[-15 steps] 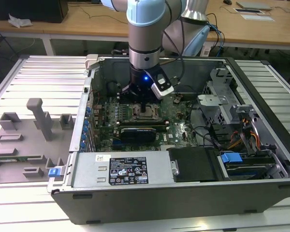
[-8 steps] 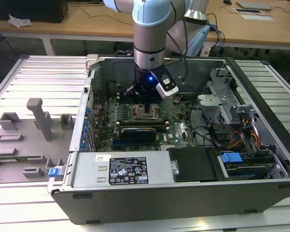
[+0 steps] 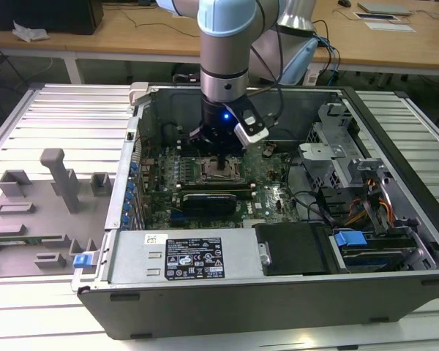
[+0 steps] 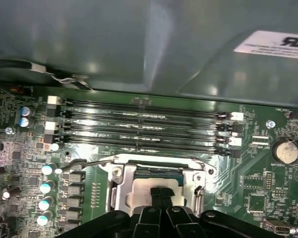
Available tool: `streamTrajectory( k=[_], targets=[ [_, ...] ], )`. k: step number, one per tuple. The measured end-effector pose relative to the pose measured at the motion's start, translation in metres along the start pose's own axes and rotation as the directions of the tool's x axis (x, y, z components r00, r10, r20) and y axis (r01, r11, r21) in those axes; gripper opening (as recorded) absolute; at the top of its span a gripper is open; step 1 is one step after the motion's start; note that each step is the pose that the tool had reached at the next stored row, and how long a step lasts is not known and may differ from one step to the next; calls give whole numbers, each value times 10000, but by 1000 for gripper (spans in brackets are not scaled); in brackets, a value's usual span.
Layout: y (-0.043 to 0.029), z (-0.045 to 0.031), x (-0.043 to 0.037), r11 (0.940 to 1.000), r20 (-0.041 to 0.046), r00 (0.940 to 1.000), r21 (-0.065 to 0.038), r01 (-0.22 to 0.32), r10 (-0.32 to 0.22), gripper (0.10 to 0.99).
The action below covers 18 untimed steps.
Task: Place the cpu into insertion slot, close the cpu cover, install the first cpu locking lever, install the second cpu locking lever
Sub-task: 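Close the cpu cover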
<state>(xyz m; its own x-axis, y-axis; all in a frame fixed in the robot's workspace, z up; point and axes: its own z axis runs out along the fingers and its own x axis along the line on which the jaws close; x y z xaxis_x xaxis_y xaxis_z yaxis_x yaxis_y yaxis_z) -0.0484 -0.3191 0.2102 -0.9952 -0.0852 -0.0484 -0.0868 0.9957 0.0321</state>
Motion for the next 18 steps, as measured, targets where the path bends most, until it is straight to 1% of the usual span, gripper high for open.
streamTrajectory(
  k=[2, 3, 4, 9, 13, 15, 18],
  targets=[
    [5, -2, 56, 10000, 48, 10000, 3, 26, -26, 106],
    [6, -3, 69, 10000, 62, 10000, 4, 33, -33, 106],
    [9, -5, 106, 10000, 99, 9999, 7, 50, -50, 106],
    [18, -8, 196, 9999, 190, 9998, 12, 101, -101, 106],
    [20, -7, 229, 9997, 220, 9994, 3, 249, -249, 106],
    [23, -5, 262, 9995, 229, 9992, -1, 326, -326, 106],
    [24, 22, 284, 9991, 226, 9989, -14, 421, -421, 106]
  ],
)
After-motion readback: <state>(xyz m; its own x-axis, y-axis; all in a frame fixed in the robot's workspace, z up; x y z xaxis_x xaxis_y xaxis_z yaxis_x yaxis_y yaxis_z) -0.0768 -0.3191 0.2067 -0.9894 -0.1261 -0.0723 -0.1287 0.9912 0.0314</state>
